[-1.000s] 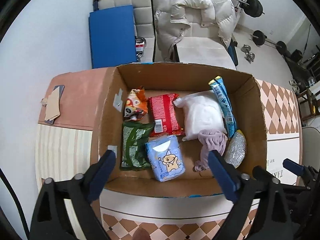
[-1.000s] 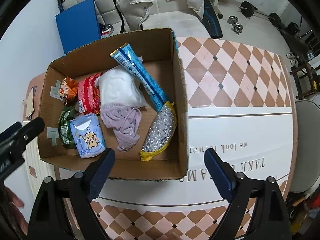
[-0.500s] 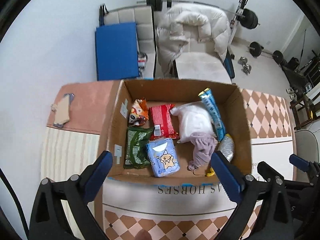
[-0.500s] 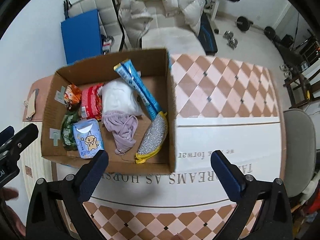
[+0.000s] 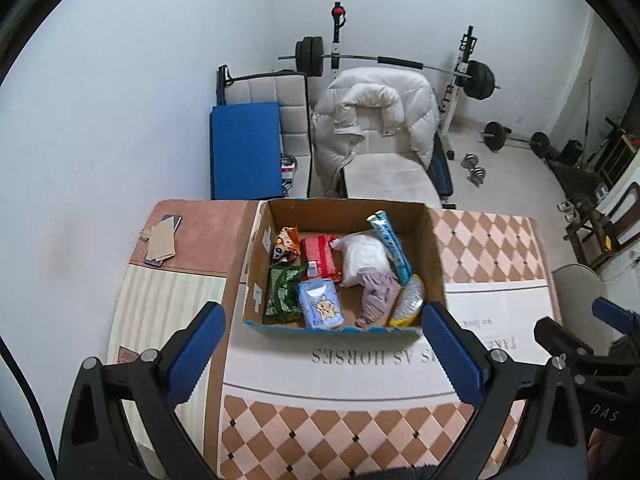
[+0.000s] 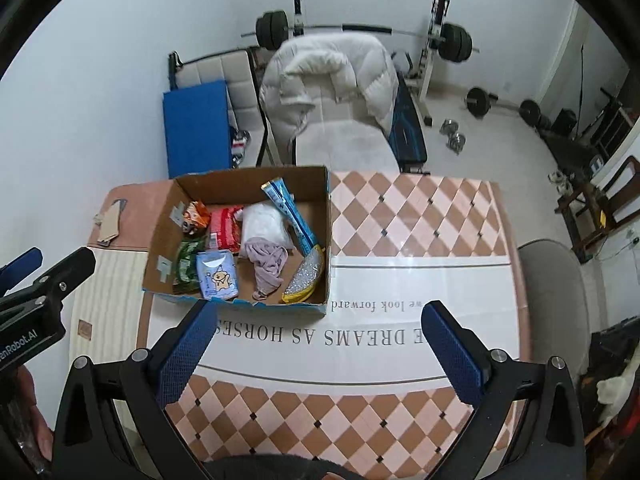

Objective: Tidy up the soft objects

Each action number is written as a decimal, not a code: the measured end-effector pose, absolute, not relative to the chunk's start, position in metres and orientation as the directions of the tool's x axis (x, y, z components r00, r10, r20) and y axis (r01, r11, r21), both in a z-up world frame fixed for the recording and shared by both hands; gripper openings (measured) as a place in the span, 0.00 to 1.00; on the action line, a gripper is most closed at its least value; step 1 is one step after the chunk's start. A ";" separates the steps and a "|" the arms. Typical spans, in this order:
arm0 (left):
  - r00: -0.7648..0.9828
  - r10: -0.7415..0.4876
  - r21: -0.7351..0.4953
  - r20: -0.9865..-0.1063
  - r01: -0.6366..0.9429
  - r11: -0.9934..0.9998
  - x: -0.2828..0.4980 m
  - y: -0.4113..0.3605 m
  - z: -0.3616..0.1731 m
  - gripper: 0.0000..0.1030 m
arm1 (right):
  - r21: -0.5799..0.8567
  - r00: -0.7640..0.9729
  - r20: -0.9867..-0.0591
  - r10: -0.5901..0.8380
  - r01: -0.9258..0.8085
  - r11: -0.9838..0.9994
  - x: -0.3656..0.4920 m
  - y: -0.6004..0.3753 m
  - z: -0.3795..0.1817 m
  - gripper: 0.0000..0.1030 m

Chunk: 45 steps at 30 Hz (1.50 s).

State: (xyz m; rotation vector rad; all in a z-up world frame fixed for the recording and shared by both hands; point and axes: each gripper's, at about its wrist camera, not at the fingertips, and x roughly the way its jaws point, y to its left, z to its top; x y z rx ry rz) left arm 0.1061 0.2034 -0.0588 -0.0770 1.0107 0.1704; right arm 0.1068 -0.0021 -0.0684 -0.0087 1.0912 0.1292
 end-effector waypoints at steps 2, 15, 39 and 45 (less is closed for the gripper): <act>0.527 0.107 0.015 -0.843 -0.175 0.984 0.095 0.199 -0.049 0.98 | 0.060 0.471 -0.875 0.109 -0.118 0.991 0.094 -0.005 -0.053 1.00; 0.583 0.109 0.013 -0.805 -0.166 0.986 0.056 0.183 -0.010 0.98 | 0.044 0.547 -0.829 0.119 -0.147 0.988 0.047 -0.014 0.004 1.00; 0.577 0.110 0.013 -0.809 -0.171 0.985 0.053 0.177 -0.009 0.98 | 0.011 0.571 -0.816 0.087 -0.135 0.991 0.043 -0.024 0.023 1.00; 0.586 0.108 0.013 -0.803 -0.165 0.986 0.053 0.175 -0.006 0.98 | 0.007 0.579 -0.811 0.086 -0.138 0.990 0.042 -0.024 0.025 1.00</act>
